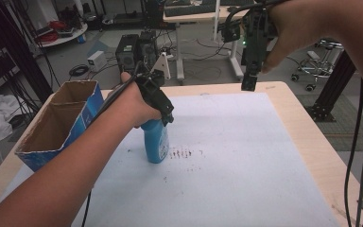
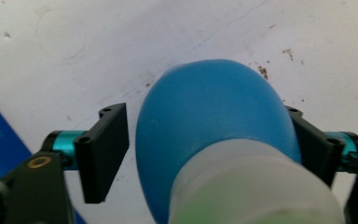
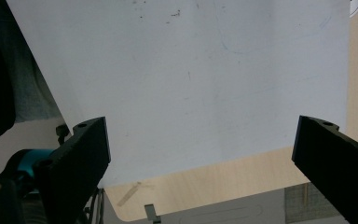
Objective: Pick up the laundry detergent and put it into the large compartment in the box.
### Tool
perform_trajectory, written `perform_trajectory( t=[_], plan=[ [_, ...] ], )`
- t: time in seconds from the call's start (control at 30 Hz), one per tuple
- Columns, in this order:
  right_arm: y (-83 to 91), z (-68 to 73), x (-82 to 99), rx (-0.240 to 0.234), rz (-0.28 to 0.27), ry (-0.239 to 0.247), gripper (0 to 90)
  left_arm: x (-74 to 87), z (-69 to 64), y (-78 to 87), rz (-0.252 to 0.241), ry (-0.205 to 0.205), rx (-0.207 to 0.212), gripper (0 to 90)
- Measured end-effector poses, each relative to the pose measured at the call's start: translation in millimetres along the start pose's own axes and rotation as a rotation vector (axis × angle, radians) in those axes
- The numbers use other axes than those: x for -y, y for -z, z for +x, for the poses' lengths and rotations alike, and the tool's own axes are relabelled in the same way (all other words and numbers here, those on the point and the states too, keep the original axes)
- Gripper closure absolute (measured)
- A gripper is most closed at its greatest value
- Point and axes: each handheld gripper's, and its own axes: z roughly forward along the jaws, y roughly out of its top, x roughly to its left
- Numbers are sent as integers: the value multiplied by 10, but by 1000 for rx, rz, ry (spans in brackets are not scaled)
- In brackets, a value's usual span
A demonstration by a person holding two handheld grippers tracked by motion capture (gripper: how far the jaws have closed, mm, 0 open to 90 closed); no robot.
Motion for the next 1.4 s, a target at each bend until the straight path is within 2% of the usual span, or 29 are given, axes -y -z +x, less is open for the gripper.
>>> perform_trajectory(
  t=[0.03,0.27,0.43,0.8,1.1,1.3,1.4],
  plan=[
    [-3,-6,-1,1,-5,12,33,0,1,2,-2,0,-1,244],
    [4,-3,12,3,1,7,33,-4,-28,-18,2,-5,-5,279],
    [4,6,13,3,1,11,33,-4,-35,-16,3,-5,19,346],
    [-1,9,12,3,3,12,33,-5,-45,-12,19,11,11,355],
    [-23,10,-2,0,9,9,33,-7,-58,18,28,-40,12,368],
    [-17,10,-9,2,5,11,33,3,-62,178,52,-92,-5,370],
    [-7,22,-7,3,1,6,33,14,-63,279,46,-95,7,370]
  ],
)
